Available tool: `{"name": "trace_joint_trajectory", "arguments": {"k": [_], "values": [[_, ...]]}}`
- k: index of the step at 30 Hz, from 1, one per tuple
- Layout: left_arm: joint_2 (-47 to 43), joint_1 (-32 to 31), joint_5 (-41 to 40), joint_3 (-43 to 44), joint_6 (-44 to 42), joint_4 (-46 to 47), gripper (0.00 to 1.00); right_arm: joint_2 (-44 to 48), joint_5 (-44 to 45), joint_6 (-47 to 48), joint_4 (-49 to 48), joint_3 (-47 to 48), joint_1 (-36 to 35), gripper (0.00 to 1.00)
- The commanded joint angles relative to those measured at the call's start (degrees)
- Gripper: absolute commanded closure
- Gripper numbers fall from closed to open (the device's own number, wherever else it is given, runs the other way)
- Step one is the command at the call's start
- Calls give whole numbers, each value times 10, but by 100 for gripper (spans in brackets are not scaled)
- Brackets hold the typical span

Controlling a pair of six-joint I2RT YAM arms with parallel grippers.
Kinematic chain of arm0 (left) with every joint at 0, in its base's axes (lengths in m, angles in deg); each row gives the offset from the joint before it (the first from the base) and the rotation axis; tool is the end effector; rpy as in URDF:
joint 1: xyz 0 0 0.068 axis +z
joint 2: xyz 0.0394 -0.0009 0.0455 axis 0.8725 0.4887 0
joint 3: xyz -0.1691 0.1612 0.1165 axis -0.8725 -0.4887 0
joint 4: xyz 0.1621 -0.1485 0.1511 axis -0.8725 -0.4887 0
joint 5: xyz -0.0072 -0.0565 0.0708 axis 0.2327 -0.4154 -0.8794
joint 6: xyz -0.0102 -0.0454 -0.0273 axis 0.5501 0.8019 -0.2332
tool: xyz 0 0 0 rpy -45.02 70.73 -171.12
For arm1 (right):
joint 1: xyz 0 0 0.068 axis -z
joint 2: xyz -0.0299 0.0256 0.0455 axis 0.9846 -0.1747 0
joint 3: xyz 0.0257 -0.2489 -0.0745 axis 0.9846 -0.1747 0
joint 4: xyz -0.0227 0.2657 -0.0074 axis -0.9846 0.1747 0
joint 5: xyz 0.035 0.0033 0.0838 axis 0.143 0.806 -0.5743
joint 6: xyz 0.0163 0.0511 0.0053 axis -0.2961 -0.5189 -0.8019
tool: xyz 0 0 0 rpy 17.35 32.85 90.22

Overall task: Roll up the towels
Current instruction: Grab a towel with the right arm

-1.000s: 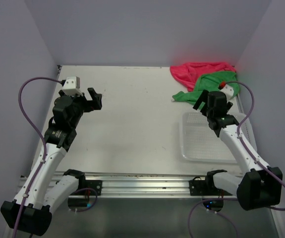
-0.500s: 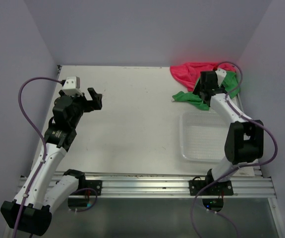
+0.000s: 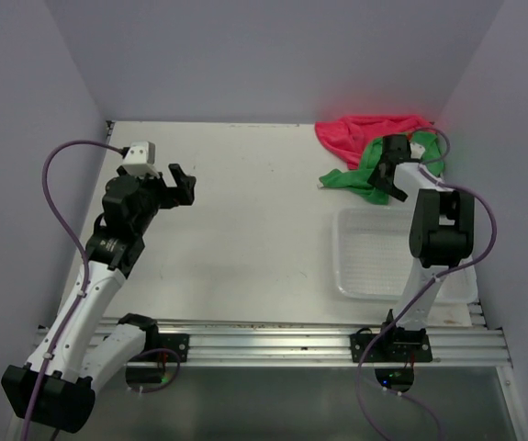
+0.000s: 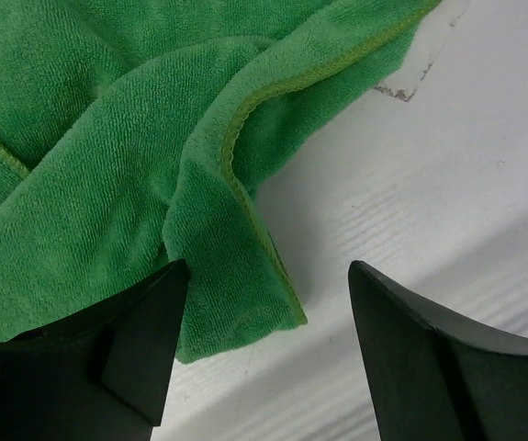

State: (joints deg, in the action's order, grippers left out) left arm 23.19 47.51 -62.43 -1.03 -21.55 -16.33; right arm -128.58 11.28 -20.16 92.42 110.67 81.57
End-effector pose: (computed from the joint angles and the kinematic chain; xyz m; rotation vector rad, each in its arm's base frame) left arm 0.2146 -0.0492 0.3376 -0.0908 1.7940 -0.3594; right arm 0.4148 -0.0256 0.1739 0.7954 2.3223 -0.3013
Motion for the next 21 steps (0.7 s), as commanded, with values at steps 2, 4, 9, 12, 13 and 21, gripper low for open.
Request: {"name": "trace_joint_trajectory", "arguments": {"k": [2, 4, 9, 12, 13, 21], "values": [[1, -5, 12, 5, 9, 22, 0, -32, -27, 5, 0, 51, 5, 28], [2, -6, 13, 4, 8, 22, 0, -45, -33, 5, 1, 64, 6, 38], [5, -7, 12, 4, 8, 22, 0, -35, -55, 4, 0, 50, 7, 68], [4, -7, 14, 4, 8, 22, 0, 4, -70, 1, -22, 21, 7, 91], [2, -7, 14, 4, 8, 23, 0, 13, -74, -3, -23, 16, 6, 95], [-6, -7, 15, 4, 9, 24, 0, 117, -105, -8, -14, 9, -6, 100]]}}
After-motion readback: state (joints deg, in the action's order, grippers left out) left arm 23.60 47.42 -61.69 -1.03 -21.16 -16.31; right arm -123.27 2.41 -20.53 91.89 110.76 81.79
